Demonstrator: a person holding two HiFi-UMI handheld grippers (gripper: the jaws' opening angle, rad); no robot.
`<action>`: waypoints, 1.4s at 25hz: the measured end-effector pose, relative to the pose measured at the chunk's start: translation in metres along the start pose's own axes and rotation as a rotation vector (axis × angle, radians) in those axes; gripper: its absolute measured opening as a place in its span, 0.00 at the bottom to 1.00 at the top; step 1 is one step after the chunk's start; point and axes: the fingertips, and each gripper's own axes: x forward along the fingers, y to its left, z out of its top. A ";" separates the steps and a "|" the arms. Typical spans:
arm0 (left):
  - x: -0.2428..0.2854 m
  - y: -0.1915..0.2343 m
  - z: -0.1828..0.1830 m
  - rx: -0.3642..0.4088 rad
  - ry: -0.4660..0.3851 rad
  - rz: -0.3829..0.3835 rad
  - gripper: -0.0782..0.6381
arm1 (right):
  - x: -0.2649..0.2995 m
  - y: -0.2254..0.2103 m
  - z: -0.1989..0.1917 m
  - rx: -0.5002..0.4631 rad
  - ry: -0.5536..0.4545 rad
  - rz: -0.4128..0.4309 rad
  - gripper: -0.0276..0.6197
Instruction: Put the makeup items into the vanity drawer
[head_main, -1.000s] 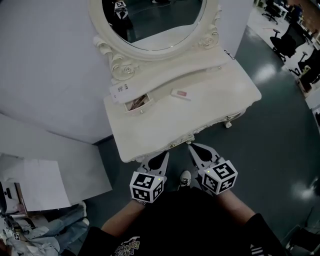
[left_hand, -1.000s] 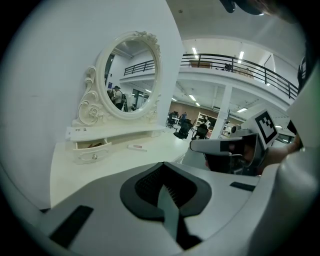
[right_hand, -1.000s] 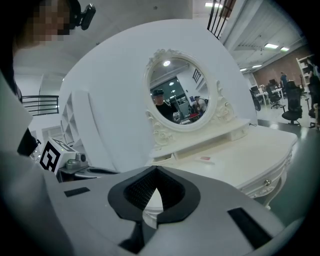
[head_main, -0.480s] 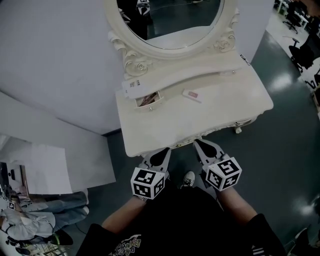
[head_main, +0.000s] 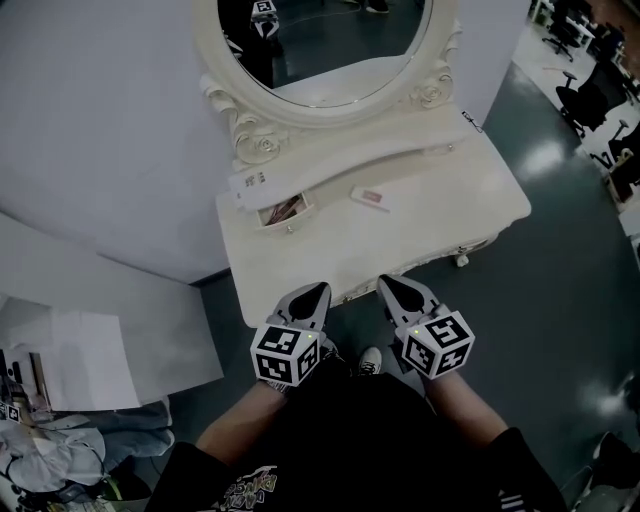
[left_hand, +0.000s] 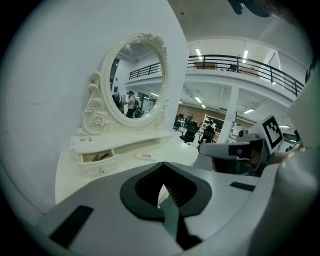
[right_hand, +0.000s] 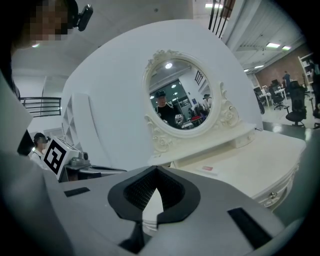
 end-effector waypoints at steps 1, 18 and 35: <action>0.002 0.002 0.004 0.006 -0.001 -0.008 0.12 | 0.002 -0.001 0.002 0.002 -0.005 -0.010 0.09; 0.027 0.067 0.030 0.023 -0.001 -0.135 0.12 | 0.057 -0.012 0.022 0.010 -0.027 -0.208 0.09; 0.032 0.096 0.043 0.011 -0.029 -0.126 0.12 | 0.091 -0.029 0.054 -0.054 -0.052 -0.228 0.09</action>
